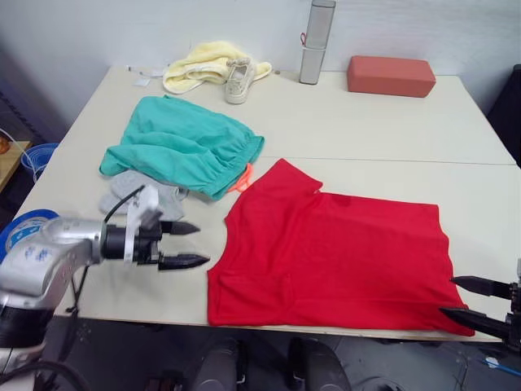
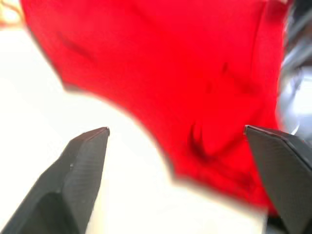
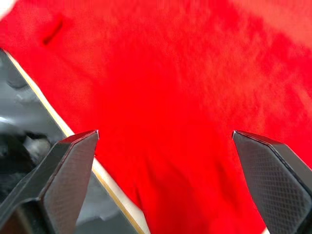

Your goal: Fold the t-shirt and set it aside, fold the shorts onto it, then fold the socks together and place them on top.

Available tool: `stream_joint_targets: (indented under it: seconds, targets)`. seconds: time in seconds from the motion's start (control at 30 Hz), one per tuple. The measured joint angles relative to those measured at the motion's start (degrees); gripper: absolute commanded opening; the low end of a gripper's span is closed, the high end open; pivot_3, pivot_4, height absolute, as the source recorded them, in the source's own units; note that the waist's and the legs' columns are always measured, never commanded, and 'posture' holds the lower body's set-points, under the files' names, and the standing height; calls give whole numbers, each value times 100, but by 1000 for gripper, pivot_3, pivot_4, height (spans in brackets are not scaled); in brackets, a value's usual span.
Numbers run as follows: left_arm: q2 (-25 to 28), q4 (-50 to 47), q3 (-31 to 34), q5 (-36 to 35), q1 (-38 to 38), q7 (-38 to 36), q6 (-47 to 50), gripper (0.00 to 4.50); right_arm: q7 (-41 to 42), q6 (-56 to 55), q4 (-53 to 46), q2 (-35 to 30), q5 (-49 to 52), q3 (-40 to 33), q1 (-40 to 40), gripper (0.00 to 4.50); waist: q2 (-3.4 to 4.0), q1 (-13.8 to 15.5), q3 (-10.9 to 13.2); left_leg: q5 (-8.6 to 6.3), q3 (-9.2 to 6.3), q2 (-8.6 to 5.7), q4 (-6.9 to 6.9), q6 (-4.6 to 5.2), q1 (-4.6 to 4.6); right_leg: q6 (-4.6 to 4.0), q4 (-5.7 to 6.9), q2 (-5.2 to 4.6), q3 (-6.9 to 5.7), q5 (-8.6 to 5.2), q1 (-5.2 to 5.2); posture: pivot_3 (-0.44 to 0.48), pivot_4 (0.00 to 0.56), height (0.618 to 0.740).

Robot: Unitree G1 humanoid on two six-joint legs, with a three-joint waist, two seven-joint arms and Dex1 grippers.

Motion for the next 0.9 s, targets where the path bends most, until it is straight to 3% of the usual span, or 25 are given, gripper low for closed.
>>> stream_joint_targets:
  seconds: [0.23, 0.37, 0.7, 0.9]
  targets:
    - [-957, 1587, -639, 791, -1510, 622, -121, 4481, -929, -470, 1409, 172, -948, 887, -2425, 4500, -25, -21, 15, 14, 18, -7, 14, -14, -8, 9, 18, 12, 2, 6, -12, 0, 150, 740]
    - [-1658, 2823, -1085, 1560, -2248, 903, -790, 4481, -1308, -783, 2434, 306, -1716, 1644, -3567, 4500, -27, -5, 17, 24, 26, -9, 34, -6, -15, 11, 27, 15, 3, 7, -13, 0, 150, 740]
    - [-2901, 5498, -1282, 2628, -3503, 1160, -2516, 4481, -1416, -1024, 4389, 592, -2610, 2500, -5478, 4500, -47, -41, 30, 30, 39, -10, 48, 5, -16, 22, 35, 14, 5, 13, -15, 0, 150, 740]
    - [-3353, 6893, -1146, 3030, -4245, 1433, -3316, 4481, -1582, -1442, 5530, 711, -3118, 2742, -6242, 4500, -49, -73, 31, 30, 44, -12, 46, 6, -18, 26, 52, 12, -10, 15, -17, 0, 150, 740]
